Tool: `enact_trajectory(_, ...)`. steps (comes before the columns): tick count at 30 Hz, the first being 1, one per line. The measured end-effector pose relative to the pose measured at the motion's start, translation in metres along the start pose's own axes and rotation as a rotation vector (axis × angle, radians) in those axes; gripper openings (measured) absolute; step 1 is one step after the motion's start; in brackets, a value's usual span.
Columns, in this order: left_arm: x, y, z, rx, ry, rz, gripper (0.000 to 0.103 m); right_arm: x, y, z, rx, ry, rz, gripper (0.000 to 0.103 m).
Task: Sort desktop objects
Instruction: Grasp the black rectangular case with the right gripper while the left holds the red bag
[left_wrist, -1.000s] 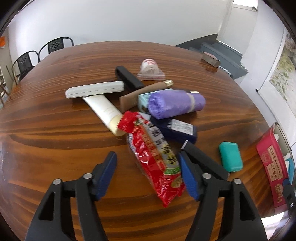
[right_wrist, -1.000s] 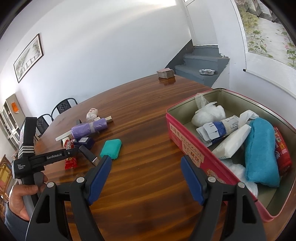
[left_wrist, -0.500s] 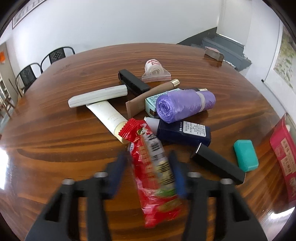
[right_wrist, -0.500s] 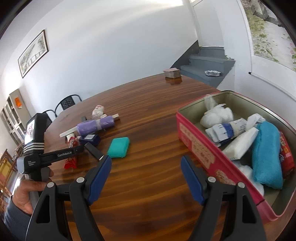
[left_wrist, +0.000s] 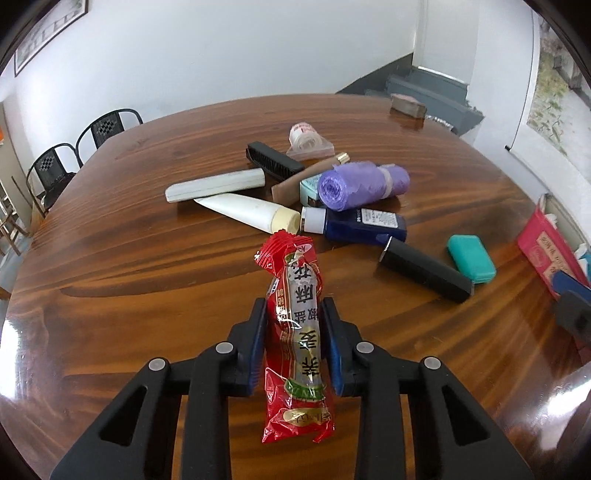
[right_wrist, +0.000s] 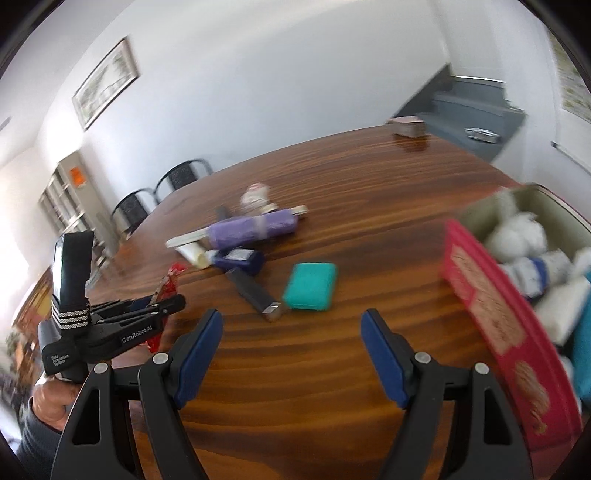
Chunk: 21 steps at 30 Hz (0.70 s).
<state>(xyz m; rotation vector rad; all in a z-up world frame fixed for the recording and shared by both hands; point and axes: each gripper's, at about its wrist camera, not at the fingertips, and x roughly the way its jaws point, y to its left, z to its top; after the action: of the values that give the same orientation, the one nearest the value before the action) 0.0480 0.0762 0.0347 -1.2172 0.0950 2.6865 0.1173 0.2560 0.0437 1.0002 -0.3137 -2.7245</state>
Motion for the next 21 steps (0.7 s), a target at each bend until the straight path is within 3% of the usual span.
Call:
enact_trajectory(9, -0.015, 0.007, -0.004, -0.006, -0.036, -0.031, 0.031, 0.053, 0.039, 0.021, -0.196, 0.101, 0.043, 0.08)
enact_trajectory(16, -0.018, 0.013, -0.006, -0.025, -0.038, -0.046, 0.031, 0.094, 0.051, 0.026, -0.298, 0.189, 0.02, 0.057)
enact_trajectory(21, -0.019, 0.011, -0.007, -0.024, -0.034, -0.059, 0.031, 0.11, 0.05, 0.028, -0.318, 0.216, -0.001, 0.052)
